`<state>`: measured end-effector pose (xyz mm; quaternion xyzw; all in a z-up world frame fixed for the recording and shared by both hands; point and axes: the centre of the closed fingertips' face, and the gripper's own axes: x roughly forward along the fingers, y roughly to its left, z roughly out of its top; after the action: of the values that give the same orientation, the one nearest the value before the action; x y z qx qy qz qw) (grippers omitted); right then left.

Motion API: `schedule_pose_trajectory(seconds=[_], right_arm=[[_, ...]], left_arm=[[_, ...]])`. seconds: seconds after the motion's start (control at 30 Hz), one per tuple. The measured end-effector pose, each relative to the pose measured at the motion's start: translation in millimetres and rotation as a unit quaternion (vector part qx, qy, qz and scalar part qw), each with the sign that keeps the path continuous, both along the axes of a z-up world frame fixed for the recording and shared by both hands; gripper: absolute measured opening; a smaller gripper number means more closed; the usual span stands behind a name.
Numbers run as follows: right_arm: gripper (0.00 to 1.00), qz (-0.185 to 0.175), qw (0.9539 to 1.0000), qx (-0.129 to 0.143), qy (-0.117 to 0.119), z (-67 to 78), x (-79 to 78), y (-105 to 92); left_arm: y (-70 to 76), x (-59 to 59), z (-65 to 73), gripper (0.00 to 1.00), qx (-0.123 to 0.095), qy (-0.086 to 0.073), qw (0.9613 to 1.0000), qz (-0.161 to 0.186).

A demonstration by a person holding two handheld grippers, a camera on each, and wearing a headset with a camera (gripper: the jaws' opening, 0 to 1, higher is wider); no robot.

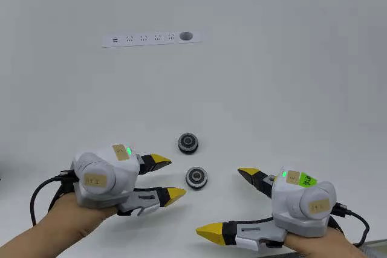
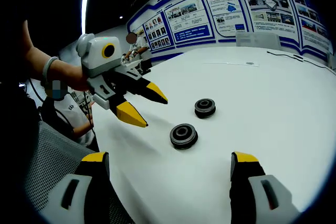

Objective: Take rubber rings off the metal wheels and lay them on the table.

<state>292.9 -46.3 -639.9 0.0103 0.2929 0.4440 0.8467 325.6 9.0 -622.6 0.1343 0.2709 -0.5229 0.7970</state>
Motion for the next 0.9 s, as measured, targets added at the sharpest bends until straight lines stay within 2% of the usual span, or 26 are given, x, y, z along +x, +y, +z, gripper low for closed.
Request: schedule_pose_trajectory(seconds=[0.23,0.9], right_arm=[[0.97,-0.004,1.0000,0.005,0.001,1.2,1.1,1.6],[0.96,-0.007,0.9998,0.020,0.003,3.0,3.3,6.2]], left_arm=[[-9.2,2.7,-1.4,0.36,0.008,-0.002,0.9998,-0.017],[-23.2,4.9,-9.9,0.26,0.037,-0.008,0.9981,-0.049]])
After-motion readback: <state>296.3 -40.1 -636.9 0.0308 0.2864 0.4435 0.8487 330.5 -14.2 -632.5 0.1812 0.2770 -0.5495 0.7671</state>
